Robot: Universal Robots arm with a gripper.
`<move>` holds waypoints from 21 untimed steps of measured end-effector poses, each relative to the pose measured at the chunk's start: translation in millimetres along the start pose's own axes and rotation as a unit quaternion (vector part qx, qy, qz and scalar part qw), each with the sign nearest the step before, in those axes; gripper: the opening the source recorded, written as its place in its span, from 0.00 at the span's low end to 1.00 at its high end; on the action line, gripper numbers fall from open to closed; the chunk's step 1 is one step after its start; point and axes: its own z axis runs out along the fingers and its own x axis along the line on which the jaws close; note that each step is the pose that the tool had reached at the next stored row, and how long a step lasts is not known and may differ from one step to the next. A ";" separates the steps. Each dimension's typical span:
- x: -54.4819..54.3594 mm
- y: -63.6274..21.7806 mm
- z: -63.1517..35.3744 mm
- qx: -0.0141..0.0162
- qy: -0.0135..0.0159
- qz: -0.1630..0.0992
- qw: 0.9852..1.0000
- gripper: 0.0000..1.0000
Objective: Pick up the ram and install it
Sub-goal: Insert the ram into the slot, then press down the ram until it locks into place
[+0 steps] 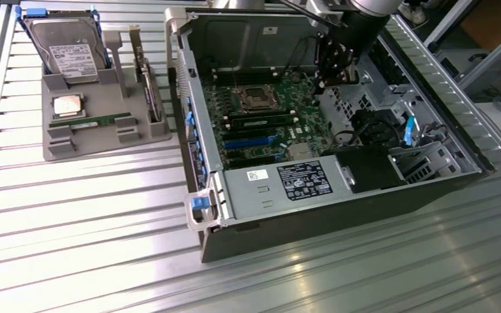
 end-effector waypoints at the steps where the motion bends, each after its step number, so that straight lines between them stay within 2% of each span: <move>1: 0.0 0.0 0.0 0.000 0.000 0.000 1.000 0.11; 8: 0.1 1.0 0.0 0.000 0.000 0.000 1.000 0.11; 10: 0.5 4.9 0.3 0.000 0.000 0.000 1.000 0.11; 12: 1.4 12.4 2.9 0.000 0.000 0.000 1.000 0.11; 16: 1.6 14.8 9.1 0.000 0.000 0.000 1.000 0.11; 17: 1.7 17.8 13.0 0.000 0.000 0.000 1.000 0.11; 21: 1.9 23.3 18.0 0.000 0.000 0.000 1.000 0.11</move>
